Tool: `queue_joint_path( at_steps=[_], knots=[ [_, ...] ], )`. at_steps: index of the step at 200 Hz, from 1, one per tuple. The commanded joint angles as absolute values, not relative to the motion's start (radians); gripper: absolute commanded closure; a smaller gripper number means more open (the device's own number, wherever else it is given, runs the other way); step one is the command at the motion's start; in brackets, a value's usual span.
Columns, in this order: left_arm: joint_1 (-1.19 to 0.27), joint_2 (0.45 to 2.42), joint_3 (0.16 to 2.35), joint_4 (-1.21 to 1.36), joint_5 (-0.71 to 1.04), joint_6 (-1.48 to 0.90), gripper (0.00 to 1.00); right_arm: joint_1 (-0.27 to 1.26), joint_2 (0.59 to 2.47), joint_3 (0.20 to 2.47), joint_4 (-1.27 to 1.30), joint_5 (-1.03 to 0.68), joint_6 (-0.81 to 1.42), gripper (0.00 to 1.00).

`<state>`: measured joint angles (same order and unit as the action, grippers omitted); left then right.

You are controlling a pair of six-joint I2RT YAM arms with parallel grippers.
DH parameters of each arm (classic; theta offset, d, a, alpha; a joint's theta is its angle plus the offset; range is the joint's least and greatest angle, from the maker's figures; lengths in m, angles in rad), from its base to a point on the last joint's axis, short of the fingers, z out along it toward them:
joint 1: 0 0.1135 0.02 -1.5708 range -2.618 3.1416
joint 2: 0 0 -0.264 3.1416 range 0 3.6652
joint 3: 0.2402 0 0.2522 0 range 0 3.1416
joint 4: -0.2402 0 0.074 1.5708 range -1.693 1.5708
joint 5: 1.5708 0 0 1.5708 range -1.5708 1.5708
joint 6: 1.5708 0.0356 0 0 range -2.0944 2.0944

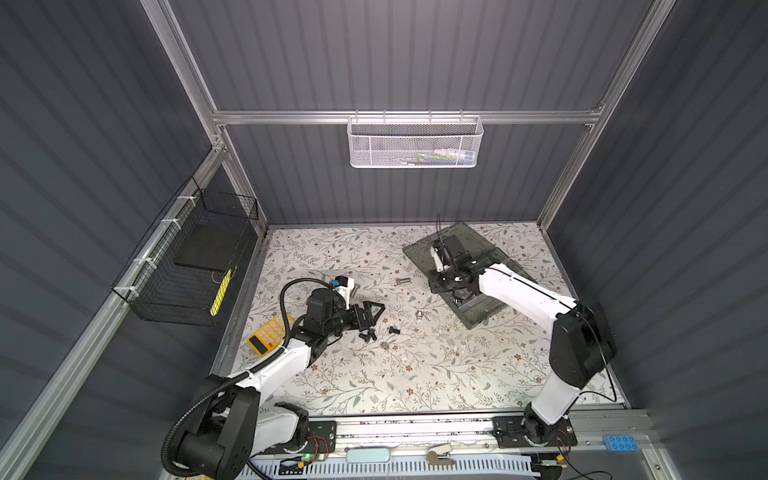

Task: Sort the screws and nuts into containers
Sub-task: 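Carry the black hex nut with the right gripper into the black-nut compartment and release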

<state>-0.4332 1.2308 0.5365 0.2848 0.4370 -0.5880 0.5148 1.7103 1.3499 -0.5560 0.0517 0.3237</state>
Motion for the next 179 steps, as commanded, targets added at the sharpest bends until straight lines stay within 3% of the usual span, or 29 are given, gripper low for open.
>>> queue_joint_path(
  at_steps=[1,61,140,179],
  knots=[
    [-0.497,1.270,0.605,0.280,0.392,-0.590,0.00,0.440,1.670,1.306,-0.576,0.061,0.295,1.00],
    [-0.544,1.352,0.641,0.347,0.390,-0.639,0.00,0.258,1.676,1.237,-0.530,0.008,0.272,1.00],
    [-0.558,1.342,0.638,0.313,0.369,-0.632,0.00,0.196,1.808,1.265,-0.490,-0.001,0.294,1.00],
    [-0.558,1.321,0.626,0.288,0.361,-0.627,0.00,0.175,1.841,1.269,-0.483,-0.018,0.308,0.89]
  ],
)
